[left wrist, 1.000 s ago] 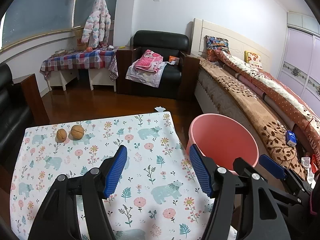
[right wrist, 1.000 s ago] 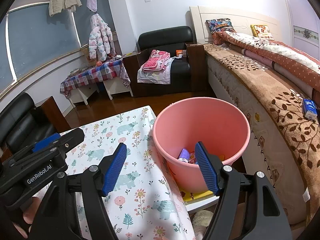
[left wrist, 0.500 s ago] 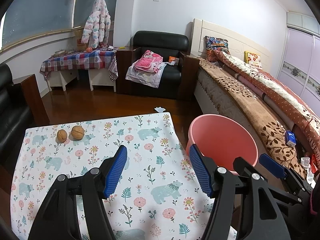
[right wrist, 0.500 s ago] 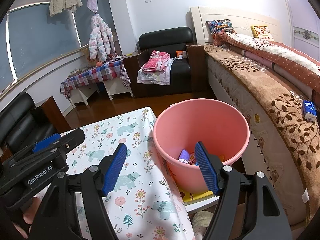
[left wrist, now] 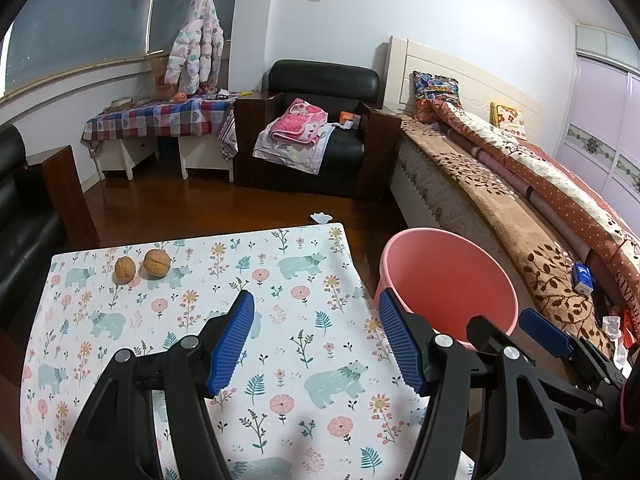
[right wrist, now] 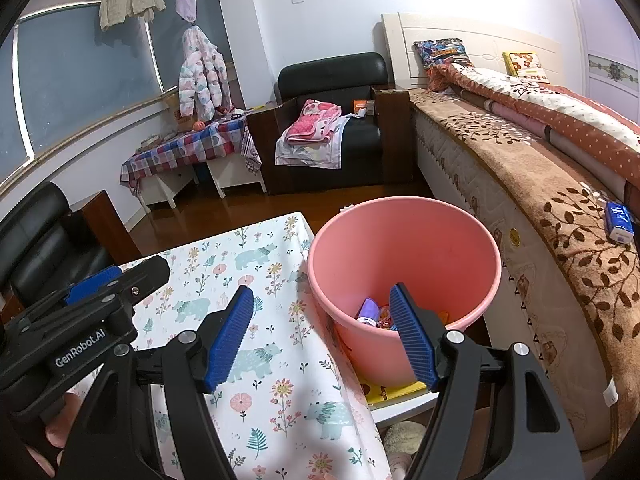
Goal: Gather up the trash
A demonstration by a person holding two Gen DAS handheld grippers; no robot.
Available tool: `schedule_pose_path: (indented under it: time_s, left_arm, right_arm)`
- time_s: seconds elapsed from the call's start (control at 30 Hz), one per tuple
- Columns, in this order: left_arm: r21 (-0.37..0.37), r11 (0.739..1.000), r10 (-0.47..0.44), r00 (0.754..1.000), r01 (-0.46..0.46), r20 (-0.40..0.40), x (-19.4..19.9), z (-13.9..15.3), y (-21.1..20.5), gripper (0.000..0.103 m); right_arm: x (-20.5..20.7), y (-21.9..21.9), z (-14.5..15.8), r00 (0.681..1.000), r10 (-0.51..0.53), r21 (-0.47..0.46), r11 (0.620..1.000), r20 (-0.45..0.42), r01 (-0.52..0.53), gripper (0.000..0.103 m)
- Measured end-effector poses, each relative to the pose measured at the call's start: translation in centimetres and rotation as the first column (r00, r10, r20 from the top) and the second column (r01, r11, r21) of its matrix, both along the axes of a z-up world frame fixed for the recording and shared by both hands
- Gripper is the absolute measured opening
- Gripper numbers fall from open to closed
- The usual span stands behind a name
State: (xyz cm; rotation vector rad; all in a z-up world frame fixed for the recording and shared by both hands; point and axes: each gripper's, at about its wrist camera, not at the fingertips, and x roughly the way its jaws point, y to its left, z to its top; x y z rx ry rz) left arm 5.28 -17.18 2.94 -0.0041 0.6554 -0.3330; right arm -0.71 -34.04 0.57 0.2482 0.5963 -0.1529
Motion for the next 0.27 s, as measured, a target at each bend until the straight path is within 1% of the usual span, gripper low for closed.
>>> schedule_pose_path:
  time_s: [0.27]
  left_arm:
    - [0.001,1.000,0.000,1.000,0.000,-0.010,0.24,-0.07,0.18,0.064]
  right_arm:
    - [0.15,0.01,-0.01,1.000,0.003,-0.002,1.000,-0.005,-0.003,0.071]
